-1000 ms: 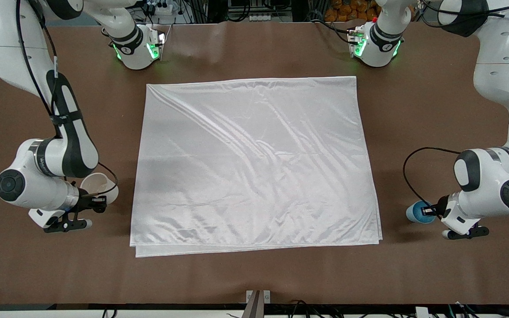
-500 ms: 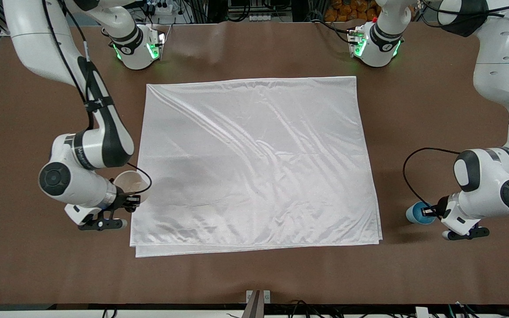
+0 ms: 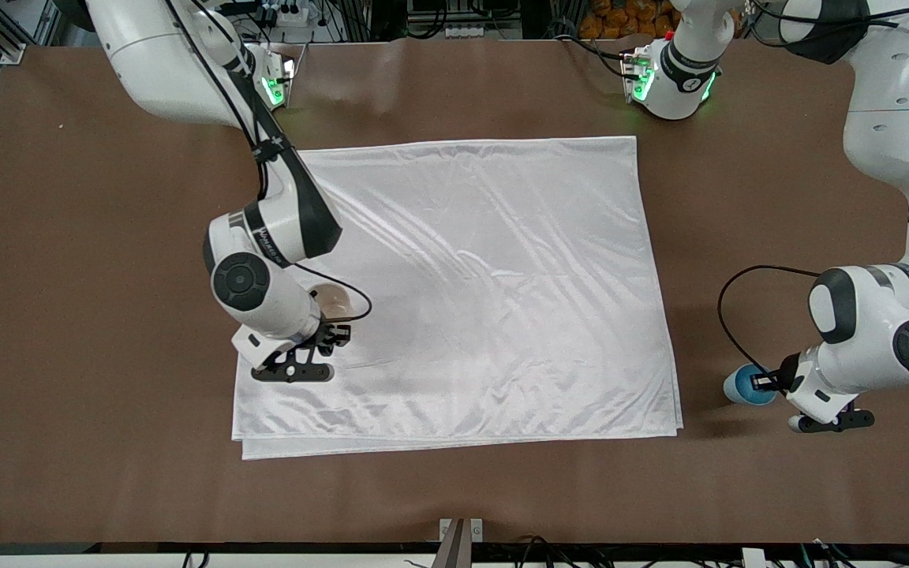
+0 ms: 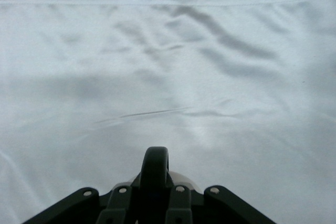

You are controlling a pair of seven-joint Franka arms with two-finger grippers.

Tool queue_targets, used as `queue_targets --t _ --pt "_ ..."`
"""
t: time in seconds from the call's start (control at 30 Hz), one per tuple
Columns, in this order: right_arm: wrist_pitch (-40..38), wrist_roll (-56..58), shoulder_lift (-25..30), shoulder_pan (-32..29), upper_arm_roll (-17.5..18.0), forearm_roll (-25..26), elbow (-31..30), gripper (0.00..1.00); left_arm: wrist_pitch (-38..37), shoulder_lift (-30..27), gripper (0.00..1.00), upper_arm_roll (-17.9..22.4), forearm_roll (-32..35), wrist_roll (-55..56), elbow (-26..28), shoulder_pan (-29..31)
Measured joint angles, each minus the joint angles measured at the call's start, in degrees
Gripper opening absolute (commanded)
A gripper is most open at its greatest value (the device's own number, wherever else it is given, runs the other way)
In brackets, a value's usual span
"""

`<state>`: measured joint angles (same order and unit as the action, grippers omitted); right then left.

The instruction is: Place blue cup into white mug on cloth

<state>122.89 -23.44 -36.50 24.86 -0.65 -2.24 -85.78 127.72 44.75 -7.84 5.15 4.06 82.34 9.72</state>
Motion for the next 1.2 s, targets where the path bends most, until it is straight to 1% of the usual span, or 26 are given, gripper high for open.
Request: queue_targets --t 0.37,0.77,1.2 --pt "0.0 -6.5 -2.2 5.4 0.0 0.0 2.4 0.00 -0.1 -3.5 0.00 -0.8 0.0 0.0 -0.4 -0.8" --pt "0.1 -13.8 -4.6 11.2 0.0 0.0 5.7 0.00 -4.5 -9.0 0.00 -3.3 0.0 0.0 -0.5 -1.0" --pt "1.0 -15.7 -6.7 13.8 0.0 0.0 6.4 0.00 -9.5 -14.3 0.00 -4.1 0.0 0.1 -0.6 -3.0"
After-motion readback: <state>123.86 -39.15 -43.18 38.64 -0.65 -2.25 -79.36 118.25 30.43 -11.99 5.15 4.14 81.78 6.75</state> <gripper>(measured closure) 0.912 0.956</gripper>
